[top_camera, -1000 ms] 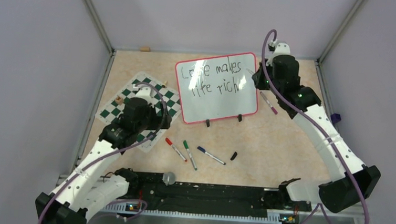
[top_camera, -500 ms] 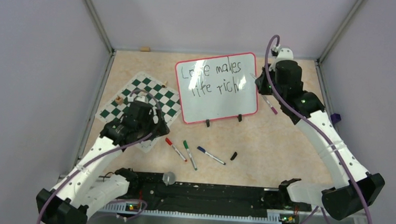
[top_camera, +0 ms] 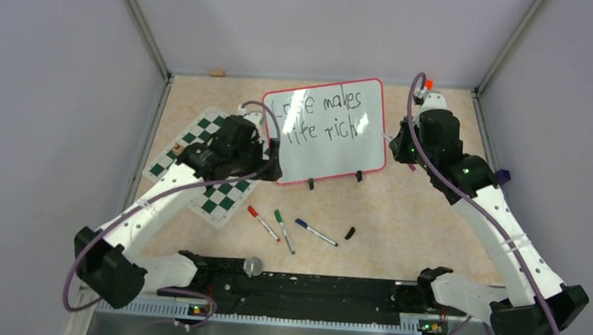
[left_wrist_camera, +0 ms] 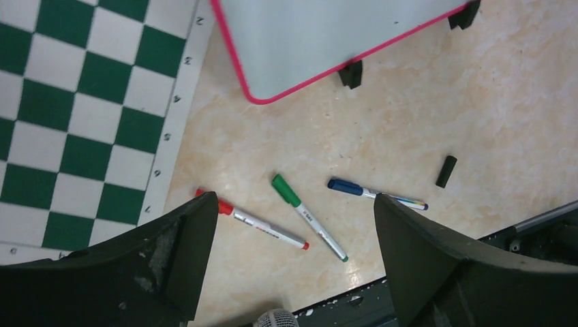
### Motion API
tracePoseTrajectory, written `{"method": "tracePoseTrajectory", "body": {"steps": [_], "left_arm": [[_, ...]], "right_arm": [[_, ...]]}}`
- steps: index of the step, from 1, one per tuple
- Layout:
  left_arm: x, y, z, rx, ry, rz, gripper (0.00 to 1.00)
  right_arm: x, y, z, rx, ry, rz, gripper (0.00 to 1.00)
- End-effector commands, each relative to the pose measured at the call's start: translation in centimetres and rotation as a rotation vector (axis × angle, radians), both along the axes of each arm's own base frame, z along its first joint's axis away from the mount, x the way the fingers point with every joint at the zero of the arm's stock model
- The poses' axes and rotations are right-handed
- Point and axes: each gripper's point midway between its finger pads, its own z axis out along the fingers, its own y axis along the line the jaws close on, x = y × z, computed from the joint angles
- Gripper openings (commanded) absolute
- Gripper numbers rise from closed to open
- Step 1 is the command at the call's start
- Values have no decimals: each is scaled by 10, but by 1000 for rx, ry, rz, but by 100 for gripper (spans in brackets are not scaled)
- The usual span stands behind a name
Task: Write a sentence on the whiteboard
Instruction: Pick up the pen cap from the center of the board.
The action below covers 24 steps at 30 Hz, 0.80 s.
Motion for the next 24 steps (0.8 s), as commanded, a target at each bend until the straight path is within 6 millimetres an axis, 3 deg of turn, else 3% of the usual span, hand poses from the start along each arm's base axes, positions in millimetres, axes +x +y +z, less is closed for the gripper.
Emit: {"method": "tracePoseTrajectory", "body": {"steps": [1,8,15,24], "left_arm": [[17,-45,17,48,-98,-109,89],[-6,-114,5,73,-88,-327,89],[-27,-146,-8,66,-46,-535,88],[-53,-195,-43,37,62,-599,84]], "right_arm": [[-19,-11,2,36,19,-46,0],[-42,-19,-2,77,60,-82,0],[-51,-26,1,131,83,-161,0],[-84,-41,2,173,178,-255,0]]}}
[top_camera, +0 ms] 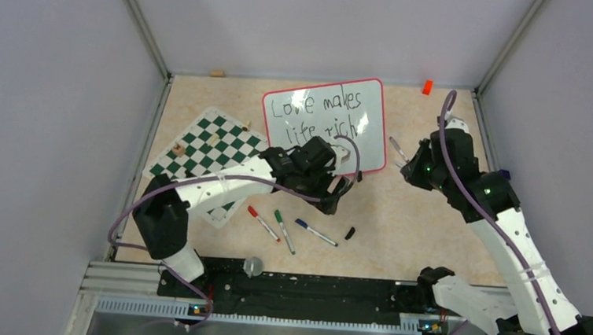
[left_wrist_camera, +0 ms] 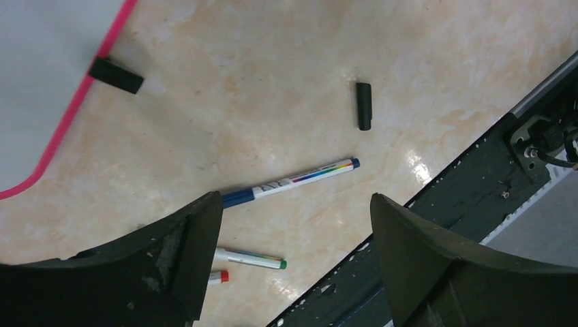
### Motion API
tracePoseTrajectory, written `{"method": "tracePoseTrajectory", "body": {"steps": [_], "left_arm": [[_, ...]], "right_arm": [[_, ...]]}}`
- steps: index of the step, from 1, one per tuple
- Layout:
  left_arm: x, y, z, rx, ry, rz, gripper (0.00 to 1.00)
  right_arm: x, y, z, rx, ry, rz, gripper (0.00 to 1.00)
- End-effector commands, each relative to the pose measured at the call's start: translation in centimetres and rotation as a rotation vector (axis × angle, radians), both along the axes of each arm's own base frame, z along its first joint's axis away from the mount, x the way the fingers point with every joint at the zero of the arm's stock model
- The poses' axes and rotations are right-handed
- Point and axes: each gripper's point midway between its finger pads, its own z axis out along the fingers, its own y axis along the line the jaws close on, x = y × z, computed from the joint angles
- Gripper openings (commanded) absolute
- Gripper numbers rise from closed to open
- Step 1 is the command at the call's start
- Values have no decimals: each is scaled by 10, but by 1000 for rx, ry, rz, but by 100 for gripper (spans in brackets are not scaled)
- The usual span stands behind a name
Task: Write a sentence on the whiteboard
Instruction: Pick up the pen cap from the center of the board.
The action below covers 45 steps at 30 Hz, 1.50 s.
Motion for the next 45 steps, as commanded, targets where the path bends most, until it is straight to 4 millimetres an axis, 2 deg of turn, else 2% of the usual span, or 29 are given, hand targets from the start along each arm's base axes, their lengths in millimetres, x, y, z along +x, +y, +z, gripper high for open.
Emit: {"method": "tracePoseTrajectory", "body": {"steps": [1,6,12,14,17,22,25,26,28,36,38,42,45], "left_arm": [[-14,-41,4,-84,-3,-35,84],[-32,-77,-14,-74,-28,-5,82],[-42,-99,-43,-26,-62,39,77],[-42,-105,-51,-21,-62,47,76],[-35,-114,-61,0,-91,58,73],[-20,-120,-83,80,-114,128,69],[-14,-126,-93,111,-127,137,62],[-12,-122,-97,144,-129,145,57],[-10,-114,-102,200,-126,185,56],[-26,-93,-105,230,-78,245,57],[-33,-94,-107,221,-60,235,56],[-44,-96,-114,227,-25,215,47],[-48,-93,-114,231,-15,220,46]], "right_arm": [[-22,-20,18,32,4,-106,0],[-41,-37,21,49,12,-198,0],[-60,-74,37,35,-33,-400,0],[-65,-80,45,37,-58,-418,0],[-70,-81,55,53,-84,-403,0],[-76,-72,62,97,-103,-339,0],[-78,-70,68,119,-128,-313,0],[-79,-71,71,122,-139,-313,0],[-80,-72,75,126,-157,-314,0],[-78,-71,82,90,-174,-268,0],[-77,-72,81,80,-174,-268,0],[-79,-74,80,71,-176,-269,0],[-79,-74,80,68,-178,-266,0]]}}
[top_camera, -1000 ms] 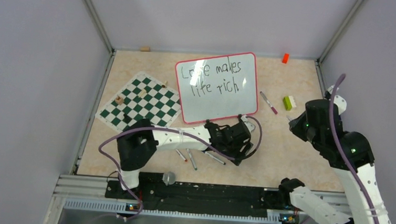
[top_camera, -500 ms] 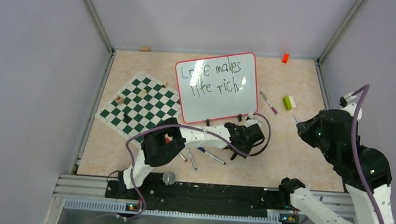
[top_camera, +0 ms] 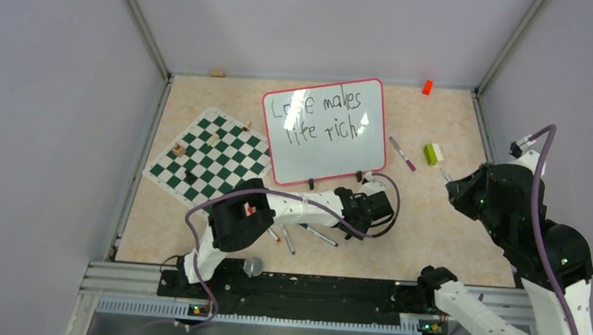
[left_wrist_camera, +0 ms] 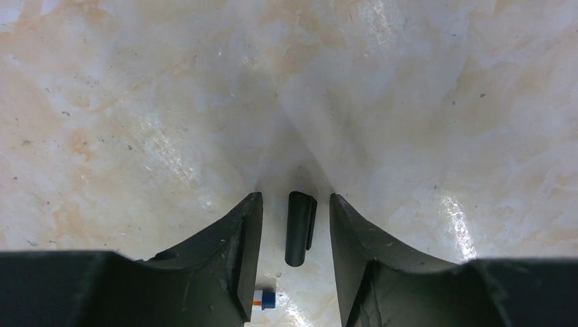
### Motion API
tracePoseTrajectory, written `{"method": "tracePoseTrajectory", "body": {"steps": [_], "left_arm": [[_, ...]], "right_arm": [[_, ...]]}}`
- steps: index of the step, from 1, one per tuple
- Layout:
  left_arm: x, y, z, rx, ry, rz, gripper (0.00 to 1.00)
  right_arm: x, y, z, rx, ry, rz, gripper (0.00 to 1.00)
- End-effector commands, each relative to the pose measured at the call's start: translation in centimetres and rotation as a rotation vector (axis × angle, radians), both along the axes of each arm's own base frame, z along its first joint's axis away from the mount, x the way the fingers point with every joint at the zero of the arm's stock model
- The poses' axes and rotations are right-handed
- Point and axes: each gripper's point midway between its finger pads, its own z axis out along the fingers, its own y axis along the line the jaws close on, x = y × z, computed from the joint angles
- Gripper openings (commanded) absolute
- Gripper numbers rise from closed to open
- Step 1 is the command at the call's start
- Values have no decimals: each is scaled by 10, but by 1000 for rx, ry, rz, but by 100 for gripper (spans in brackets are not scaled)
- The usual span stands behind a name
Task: Write a sentence on the whiteboard
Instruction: Pick up the pen cap from the center of the board, then insert the whiteboard marker without the cap into the pen cap.
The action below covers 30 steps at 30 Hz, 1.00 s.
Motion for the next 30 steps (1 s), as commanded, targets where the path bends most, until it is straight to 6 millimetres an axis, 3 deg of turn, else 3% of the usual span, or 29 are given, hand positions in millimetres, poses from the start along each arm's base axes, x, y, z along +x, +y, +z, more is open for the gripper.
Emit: {"method": "tracePoseTrajectory", "body": {"steps": [1,4,9,12,15,21,26,30], "left_arm": [[-20,7,2,2,58,8,45],[-24,10,-5,6,76,8,37],[-21,10,-6,21,67,8,3],[-12,8,13,-32,50,32,0],[-3,3,46,-149,68,46,0],[25,6,143,-588,134,211,0],[69,33,236,-1076,78,416,0],[97,63,270,-1351,123,614,0]], "right_arm": [[0,-3,12,-5,-48,2,0],[-1,-5,13,-5,-54,-2,0],[-5,-2,10,-5,-42,23,0],[-9,-2,3,-5,-30,35,0],[-11,11,-2,31,-53,110,0],[-2,55,-13,127,-80,309,0],[12,100,-7,208,-138,511,0],[25,123,7,267,-221,599,0]]}}
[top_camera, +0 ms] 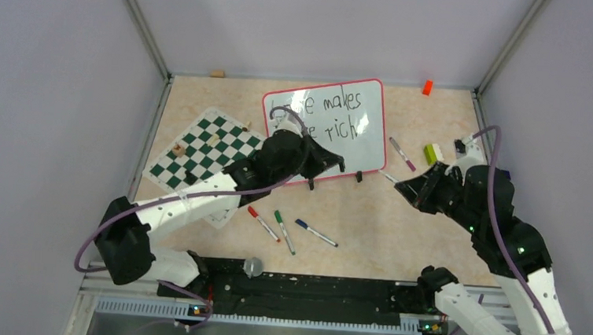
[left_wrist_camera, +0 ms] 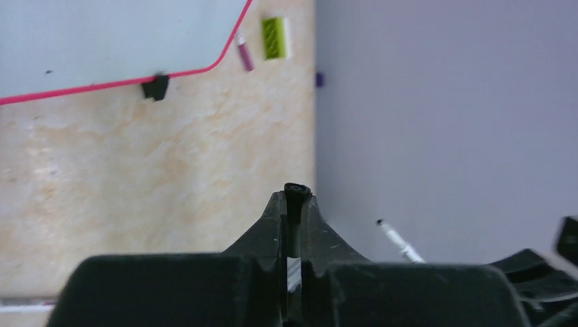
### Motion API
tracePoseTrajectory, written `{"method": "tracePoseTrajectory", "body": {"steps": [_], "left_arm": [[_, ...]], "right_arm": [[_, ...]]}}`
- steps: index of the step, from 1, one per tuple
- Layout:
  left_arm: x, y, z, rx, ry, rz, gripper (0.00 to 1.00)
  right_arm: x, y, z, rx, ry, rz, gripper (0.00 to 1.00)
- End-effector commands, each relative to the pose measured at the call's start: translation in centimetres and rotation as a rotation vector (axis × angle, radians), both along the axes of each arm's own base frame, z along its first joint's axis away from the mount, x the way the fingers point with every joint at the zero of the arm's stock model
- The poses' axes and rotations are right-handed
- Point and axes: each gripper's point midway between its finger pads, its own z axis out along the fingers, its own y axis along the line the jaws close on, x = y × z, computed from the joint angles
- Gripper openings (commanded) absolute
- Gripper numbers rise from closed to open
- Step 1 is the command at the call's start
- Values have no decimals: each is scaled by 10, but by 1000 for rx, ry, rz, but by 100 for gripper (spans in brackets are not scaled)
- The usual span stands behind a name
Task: Write a sentence on the whiteboard
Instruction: Insert the whiteboard marker without the cap into the pen cap.
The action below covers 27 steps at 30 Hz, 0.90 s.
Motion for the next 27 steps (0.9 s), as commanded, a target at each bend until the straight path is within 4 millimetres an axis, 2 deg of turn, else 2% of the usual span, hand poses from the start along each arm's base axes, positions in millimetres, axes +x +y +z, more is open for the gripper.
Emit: {"method": "tracePoseTrajectory", "body": {"steps": [1,4,9,17,27], "left_arm": [[26,9,65,-479,70,173,0],[40,25,77,-681,153,295,0],[51,35,80,-845,233,384,0],[65,41,70,-876,255,429,0],[73,46,66,-881,258,440,0]], "right_arm": [[20,38,45,137,-192,150,0],[28,47,55,175,-246,179,0],[42,60,57,184,-278,222,0],[59,70,41,164,-239,240,0],[66,82,39,185,-245,282,0]]}}
